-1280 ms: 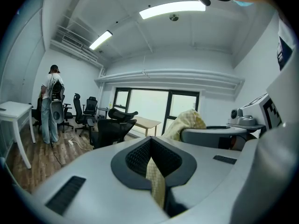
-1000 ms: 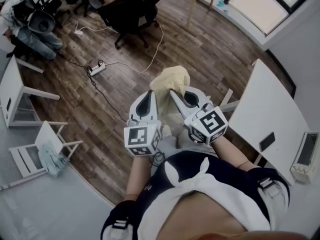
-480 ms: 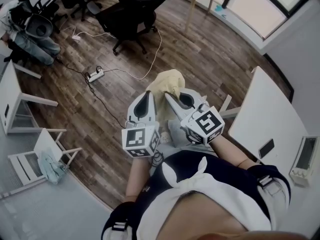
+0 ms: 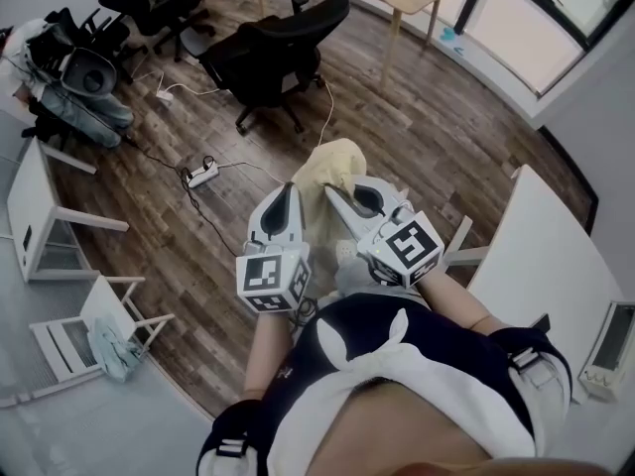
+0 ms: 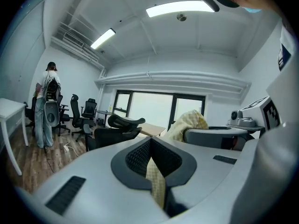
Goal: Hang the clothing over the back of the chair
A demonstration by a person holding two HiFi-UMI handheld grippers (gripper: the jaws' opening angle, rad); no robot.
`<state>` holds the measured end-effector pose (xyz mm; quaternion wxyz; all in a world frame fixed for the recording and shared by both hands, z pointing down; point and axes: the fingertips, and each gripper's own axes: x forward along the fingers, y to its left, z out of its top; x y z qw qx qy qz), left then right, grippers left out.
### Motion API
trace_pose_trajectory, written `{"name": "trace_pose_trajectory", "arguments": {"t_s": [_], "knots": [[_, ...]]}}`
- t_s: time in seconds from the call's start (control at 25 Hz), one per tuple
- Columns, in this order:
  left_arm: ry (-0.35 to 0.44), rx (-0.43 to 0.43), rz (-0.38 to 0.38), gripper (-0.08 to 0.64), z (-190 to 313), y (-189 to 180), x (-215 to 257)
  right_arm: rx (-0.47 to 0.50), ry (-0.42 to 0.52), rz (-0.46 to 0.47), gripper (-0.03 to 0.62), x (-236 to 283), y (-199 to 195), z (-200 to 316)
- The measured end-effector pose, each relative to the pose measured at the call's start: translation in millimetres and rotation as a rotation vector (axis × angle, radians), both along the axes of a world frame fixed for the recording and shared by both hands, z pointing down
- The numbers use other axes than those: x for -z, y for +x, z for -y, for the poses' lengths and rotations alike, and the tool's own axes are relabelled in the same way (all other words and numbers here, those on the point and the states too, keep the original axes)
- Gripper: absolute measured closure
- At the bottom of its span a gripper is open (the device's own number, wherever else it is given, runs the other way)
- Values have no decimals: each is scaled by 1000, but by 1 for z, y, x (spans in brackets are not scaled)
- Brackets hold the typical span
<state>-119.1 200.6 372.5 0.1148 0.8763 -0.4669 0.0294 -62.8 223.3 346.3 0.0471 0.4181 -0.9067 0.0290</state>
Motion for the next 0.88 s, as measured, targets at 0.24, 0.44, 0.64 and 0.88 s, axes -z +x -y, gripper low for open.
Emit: {"name": "trace_pose_trajectory", "arguments": {"t_s": [0.24,0.44,0.64,0.88], "knots": [[23,9,29,555,58,34,4,4,38,2,575,7,34,64],[17,33,47,555,103,50,-1,21,49,4,575,6,52,115],[-5,71,56,555,137,59,1,25,36,7,575,11,66,158],[0,88,53,555,169,69,4,40,72,18,575,23,76,190]]}}
